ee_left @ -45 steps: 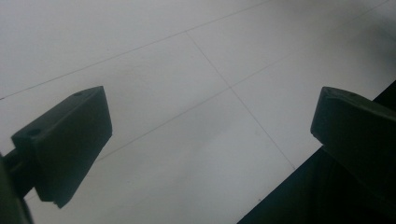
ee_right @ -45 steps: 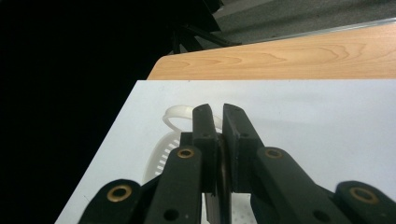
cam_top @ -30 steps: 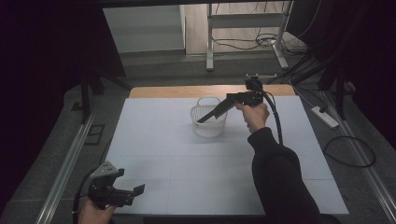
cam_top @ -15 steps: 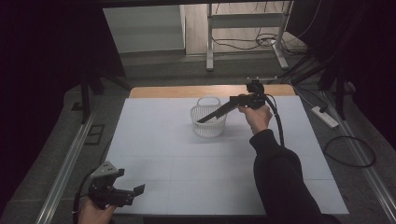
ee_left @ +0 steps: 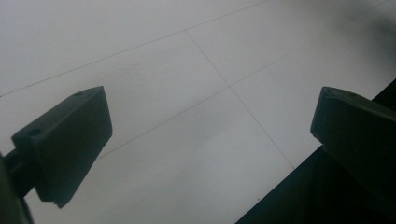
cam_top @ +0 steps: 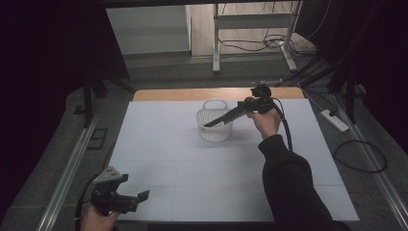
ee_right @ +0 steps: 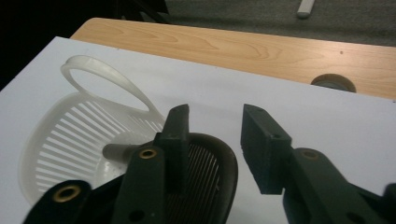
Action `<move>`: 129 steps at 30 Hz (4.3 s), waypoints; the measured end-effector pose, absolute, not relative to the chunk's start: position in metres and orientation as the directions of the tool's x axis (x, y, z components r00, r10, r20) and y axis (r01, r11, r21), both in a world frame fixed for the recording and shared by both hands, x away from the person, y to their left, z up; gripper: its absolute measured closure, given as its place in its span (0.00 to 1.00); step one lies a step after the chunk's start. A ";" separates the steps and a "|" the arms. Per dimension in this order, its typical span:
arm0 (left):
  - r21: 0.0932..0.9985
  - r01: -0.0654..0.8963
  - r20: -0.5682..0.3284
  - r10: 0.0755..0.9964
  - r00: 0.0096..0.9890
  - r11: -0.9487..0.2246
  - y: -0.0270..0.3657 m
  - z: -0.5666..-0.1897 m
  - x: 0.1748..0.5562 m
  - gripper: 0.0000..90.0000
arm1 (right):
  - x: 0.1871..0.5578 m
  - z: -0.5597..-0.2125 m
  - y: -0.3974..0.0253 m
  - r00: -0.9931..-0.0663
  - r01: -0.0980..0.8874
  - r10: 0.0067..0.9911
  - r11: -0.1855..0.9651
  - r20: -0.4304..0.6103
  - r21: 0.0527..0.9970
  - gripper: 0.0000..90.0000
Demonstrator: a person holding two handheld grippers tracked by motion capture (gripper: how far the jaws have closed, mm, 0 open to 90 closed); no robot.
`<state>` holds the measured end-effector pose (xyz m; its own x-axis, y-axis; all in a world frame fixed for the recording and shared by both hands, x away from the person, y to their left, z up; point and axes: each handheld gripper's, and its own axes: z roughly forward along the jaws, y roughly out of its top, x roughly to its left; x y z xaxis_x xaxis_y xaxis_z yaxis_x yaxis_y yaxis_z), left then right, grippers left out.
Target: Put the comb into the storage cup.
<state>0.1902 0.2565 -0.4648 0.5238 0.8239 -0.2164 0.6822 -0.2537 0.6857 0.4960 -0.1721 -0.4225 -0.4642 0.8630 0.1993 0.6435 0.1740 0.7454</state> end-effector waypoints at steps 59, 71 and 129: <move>0.681 0.693 -0.233 0.826 0.513 -0.238 0.258 -0.465 0.192 0.00 | 0.458 -0.416 -0.173 -0.590 0.589 0.805 0.377 0.061 0.714 0.00; 0.682 0.690 -0.233 0.823 0.518 -0.241 0.258 -0.465 0.191 0.00 | 0.447 -0.422 -0.182 -0.597 0.583 0.799 0.367 0.076 0.725 0.00; 0.698 0.682 -0.245 0.823 0.513 -0.218 0.261 -0.464 0.189 0.00 | 0.391 -0.419 -0.189 -0.691 0.528 0.720 0.447 0.059 0.722 0.00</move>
<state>0.1894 0.2608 -0.4644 0.5125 0.8231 -0.2447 0.6825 -0.2176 0.6978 0.3906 -0.1887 -0.4193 -0.6910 0.7204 0.0594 0.5280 0.4469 0.7221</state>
